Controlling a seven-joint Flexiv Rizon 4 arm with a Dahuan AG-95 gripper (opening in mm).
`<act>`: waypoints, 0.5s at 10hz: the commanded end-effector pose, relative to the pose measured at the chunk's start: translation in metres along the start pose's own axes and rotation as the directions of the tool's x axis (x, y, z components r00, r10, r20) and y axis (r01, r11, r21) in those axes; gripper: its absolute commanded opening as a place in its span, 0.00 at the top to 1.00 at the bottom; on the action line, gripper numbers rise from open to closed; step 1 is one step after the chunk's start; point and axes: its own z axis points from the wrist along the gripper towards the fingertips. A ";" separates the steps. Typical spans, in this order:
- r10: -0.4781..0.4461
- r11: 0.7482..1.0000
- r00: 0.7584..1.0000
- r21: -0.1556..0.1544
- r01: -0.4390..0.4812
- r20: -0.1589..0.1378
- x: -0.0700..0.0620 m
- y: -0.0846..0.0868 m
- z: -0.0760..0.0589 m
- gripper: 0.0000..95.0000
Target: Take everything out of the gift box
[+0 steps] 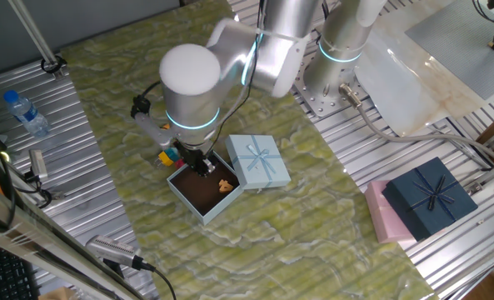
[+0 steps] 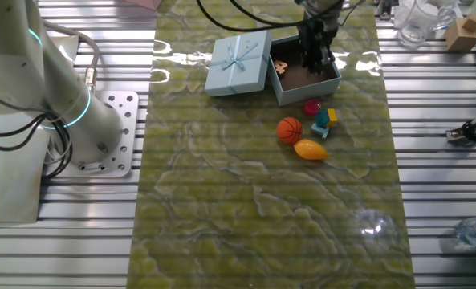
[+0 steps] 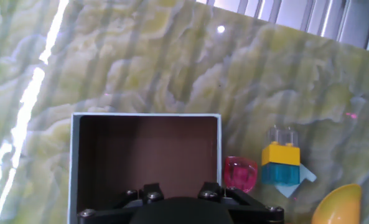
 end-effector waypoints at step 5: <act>0.074 0.996 0.996 -0.044 -0.075 -0.040 -0.001 0.000 0.000 0.60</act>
